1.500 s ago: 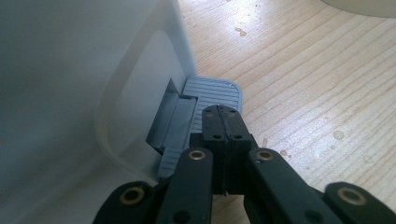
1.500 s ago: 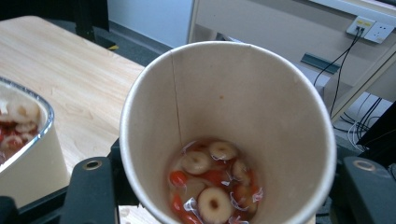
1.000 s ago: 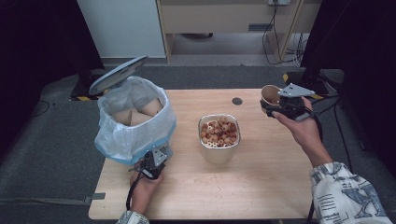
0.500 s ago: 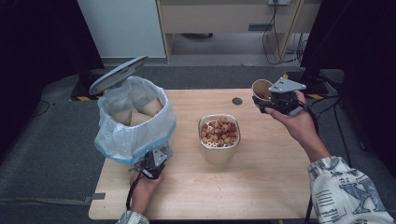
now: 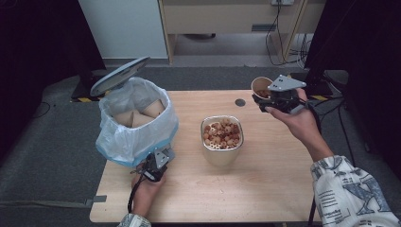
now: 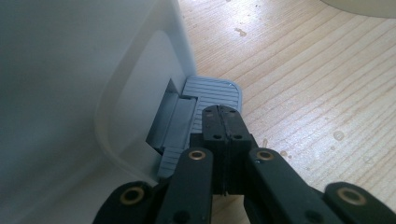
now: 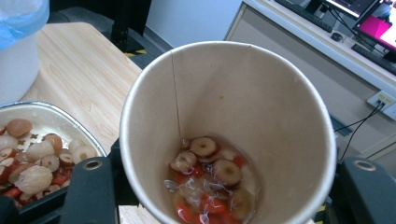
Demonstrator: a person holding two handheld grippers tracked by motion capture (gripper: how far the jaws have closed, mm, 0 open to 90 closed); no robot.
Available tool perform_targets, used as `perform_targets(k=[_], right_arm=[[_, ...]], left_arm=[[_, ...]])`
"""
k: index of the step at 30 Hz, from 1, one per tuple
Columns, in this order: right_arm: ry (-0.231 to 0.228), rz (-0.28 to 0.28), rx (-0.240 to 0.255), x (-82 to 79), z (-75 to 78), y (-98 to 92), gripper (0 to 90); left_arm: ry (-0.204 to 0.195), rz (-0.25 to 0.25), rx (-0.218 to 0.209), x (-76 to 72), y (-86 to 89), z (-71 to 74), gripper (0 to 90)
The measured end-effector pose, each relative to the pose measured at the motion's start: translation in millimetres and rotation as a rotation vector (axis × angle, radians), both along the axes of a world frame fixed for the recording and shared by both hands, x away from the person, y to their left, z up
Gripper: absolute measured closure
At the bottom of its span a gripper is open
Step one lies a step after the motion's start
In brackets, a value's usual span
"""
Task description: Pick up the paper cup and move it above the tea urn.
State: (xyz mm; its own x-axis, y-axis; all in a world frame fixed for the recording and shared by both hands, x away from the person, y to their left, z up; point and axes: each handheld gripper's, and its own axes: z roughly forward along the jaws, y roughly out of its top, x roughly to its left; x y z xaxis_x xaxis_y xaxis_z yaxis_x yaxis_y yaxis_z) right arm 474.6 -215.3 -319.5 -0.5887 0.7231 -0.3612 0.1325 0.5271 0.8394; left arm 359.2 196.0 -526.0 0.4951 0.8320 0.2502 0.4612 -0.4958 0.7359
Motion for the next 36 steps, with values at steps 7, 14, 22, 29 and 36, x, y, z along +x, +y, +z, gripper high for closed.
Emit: perform_targets(k=[7, 14, 22, 29, 36], right_arm=[[-0.024, 0.013, -0.033, 0.1, 6.1, 8.0, 34.9], [-0.045, 0.022, -0.076, 1.3, 11.8, 14.8, 35.0], [-0.075, 0.041, -0.106, 0.2, 17.4, 20.0, 35.0], [-0.109, 0.05, -0.149, -0.3, 20.5, 22.3, 35.2], [-0.127, 0.058, -0.179, -1.3, 22.9, 25.4, 35.2]], left_arm=[[0.0, 0.0, 0.0, 0.0, 0.0, 0.0, 89.2], [-0.003, 0.002, -0.006, 0.1, -0.4, -0.3, 89.2], [-0.003, 0.002, -0.006, 0.1, -0.6, -0.3, 89.2], [-0.003, 0.003, -0.005, 0.1, -0.6, -0.3, 89.2], [-0.003, 0.002, -0.005, 0.2, -0.5, -0.3, 89.2]])
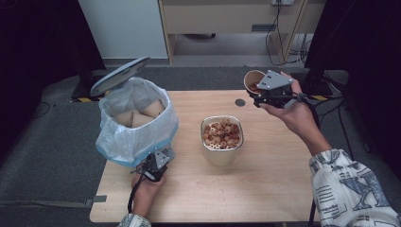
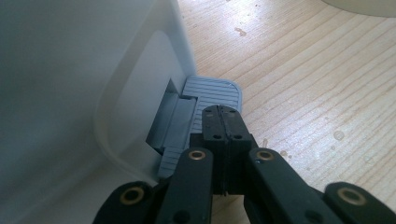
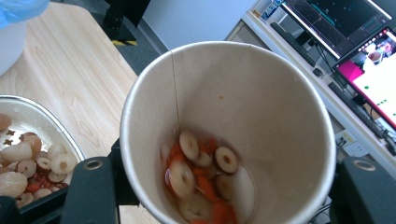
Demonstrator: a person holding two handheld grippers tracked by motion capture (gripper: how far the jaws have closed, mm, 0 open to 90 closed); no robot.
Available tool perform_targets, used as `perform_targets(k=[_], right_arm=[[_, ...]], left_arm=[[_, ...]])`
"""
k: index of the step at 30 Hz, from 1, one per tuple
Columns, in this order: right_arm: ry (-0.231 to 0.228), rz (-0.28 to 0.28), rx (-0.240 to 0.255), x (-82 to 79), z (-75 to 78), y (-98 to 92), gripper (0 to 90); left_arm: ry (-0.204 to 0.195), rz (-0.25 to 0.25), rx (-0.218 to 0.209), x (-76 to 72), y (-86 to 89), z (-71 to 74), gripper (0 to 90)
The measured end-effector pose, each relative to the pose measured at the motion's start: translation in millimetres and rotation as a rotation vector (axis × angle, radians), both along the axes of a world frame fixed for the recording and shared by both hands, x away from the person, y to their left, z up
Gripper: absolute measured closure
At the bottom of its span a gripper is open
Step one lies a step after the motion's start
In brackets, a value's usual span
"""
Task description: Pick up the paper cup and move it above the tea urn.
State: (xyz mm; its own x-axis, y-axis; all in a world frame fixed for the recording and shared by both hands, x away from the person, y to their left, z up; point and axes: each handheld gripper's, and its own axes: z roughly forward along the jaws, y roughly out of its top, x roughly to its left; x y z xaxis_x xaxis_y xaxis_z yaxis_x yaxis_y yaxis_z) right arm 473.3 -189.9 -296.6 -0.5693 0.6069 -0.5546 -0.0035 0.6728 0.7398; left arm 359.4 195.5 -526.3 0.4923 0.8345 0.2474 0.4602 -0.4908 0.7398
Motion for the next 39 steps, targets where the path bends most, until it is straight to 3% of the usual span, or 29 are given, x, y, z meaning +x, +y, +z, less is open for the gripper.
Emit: perform_targets(k=[3, 15, 19, 25, 29, 39], right_arm=[[-0.017, 0.034, -0.038, -3.4, 0.2, 8.5, 35.1], [-0.041, 0.04, -0.106, -1.6, 0.7, 19.3, 35.1], [-0.073, 0.045, -0.173, -3.3, 3.7, 25.0, 35.1], [-0.086, 0.054, -0.21, -3.9, 4.6, 29.2, 35.1], [-0.104, 0.052, -0.266, -4.4, 4.6, 32.0, 35.1], [-0.109, 0.057, -0.284, -4.1, 6.8, 34.9, 35.1]], left_arm=[[-0.001, 0.001, 0.001, -0.1, -0.3, 0.0, 89.2], [-0.002, -0.002, 0.004, 0.1, 0.0, 0.1, 89.2], [-0.002, -0.001, 0.005, 0.1, -0.1, 0.2, 89.1], [-0.001, -0.001, 0.004, 0.1, -0.1, 0.2, 89.2], [-0.001, -0.001, 0.004, 0.2, 0.0, 0.2, 89.2], [0.0, 0.0, 0.005, 0.1, 0.0, 0.3, 89.2]])
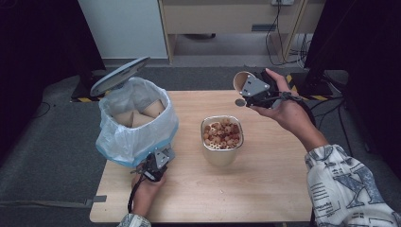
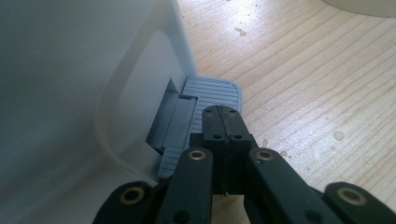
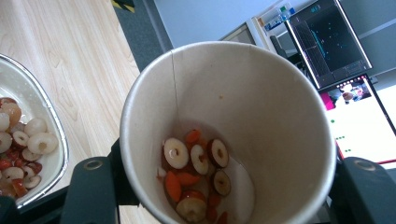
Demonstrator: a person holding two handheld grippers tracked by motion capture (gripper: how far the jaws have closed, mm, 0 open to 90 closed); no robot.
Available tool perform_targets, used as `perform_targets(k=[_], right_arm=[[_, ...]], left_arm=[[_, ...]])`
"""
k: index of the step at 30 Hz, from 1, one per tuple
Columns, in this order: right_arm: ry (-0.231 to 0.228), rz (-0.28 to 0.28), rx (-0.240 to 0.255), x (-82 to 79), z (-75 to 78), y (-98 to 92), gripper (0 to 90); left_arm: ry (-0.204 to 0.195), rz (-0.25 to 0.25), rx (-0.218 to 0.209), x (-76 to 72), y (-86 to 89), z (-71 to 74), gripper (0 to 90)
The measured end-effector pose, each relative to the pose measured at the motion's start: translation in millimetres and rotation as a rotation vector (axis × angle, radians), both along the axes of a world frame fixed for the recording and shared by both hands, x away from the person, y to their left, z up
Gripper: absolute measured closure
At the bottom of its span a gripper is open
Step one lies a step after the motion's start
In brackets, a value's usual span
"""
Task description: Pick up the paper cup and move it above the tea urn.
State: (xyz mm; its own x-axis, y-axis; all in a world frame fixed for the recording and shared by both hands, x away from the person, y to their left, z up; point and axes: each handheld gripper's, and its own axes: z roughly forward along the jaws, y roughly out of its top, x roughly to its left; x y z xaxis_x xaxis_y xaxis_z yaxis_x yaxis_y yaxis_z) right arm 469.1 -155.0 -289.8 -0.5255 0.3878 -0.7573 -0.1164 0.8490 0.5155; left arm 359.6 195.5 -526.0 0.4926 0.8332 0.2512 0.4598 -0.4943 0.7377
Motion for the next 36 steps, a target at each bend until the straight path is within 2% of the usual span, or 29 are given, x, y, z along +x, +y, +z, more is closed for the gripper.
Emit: perform_targets(k=[11, 20, 27, 31, 36], right_arm=[[-0.015, 0.015, -0.027, 1.9, 0.9, -0.9, 35.3], [-0.024, 0.075, -0.018, 3.8, -5.8, -5.4, 35.3], [-0.02, 0.094, -0.005, 7.3, -10.6, -7.9, 35.4], [-0.027, 0.103, -0.013, 6.8, -11.1, -5.6, 35.5], [-0.048, 0.106, -0.051, 2.7, -11.5, -1.4, 35.7]], left_arm=[[0.0, 0.0, 0.0, -0.1, -0.1, 0.0, 89.2], [-0.002, 0.001, 0.001, -0.2, -0.4, -0.1, 89.2], [-0.002, 0.005, -0.001, -0.6, -0.9, -0.4, 89.1], [-0.002, 0.006, -0.001, -0.7, -1.0, -0.4, 89.1], [-0.002, 0.006, 0.001, -0.7, -1.2, -0.4, 89.1]])
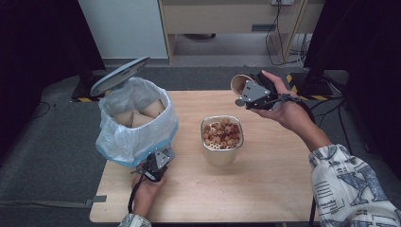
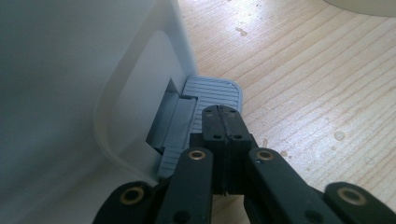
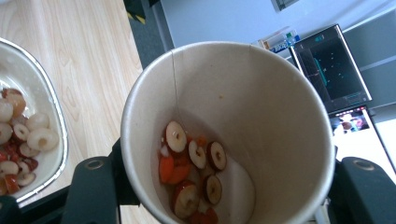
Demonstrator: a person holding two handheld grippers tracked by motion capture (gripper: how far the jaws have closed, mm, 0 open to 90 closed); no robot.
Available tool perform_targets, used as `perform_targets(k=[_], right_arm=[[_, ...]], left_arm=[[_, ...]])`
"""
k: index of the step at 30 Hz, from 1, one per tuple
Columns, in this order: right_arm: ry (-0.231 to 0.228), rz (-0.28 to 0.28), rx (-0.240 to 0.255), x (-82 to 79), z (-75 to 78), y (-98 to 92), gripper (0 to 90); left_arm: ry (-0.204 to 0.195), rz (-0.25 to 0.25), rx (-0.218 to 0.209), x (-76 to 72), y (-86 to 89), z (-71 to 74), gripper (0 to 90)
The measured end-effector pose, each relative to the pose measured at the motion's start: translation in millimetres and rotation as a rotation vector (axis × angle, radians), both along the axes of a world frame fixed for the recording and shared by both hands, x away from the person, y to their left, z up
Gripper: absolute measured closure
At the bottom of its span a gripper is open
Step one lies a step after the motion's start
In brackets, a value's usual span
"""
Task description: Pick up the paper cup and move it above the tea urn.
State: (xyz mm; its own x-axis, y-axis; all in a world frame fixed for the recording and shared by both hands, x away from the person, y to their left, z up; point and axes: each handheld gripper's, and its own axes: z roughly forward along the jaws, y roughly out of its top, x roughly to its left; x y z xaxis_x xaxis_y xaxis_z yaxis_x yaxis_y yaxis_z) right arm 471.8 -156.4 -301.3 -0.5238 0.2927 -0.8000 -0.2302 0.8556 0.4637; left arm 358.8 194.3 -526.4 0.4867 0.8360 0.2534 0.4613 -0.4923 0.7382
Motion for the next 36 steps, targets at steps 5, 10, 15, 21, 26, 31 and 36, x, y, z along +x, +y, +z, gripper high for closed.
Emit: perform_targets(k=[5, 10, 15, 21, 26, 31, 36], right_arm=[[-0.027, 0.0, -0.062, -3.3, 2.1, 5.8, 35.7], [-0.049, 0.003, -0.096, -4.8, 5.6, 11.2, 35.8], [-0.079, 0.014, -0.154, -8.1, 7.3, 15.3, 35.8], [-0.125, 0.008, -0.215, -10.9, 10.1, 19.1, 35.8], [-0.148, 0.011, -0.238, -13.7, 13.2, 23.8, 35.9], [-0.151, 0.014, -0.24, -14.5, 14.9, 25.3, 35.9], [-0.154, 0.014, -0.247, -15.0, 15.3, 27.2, 35.9]], left_arm=[[-0.001, 0.0, 0.002, 0.0, 0.0, 0.1, 89.2], [0.0, -0.002, 0.002, 0.2, 0.3, 0.2, 89.2], [0.0, -0.002, 0.004, 0.2, 0.1, 0.3, 89.2], [0.002, -0.002, 0.007, 0.2, 0.0, 0.5, 89.1], [0.003, -0.002, 0.007, 0.3, 0.2, 0.6, 89.1], [0.003, -0.002, 0.007, 0.3, 0.2, 0.7, 89.2], [0.003, -0.002, 0.007, 0.4, 0.2, 0.7, 89.2]])
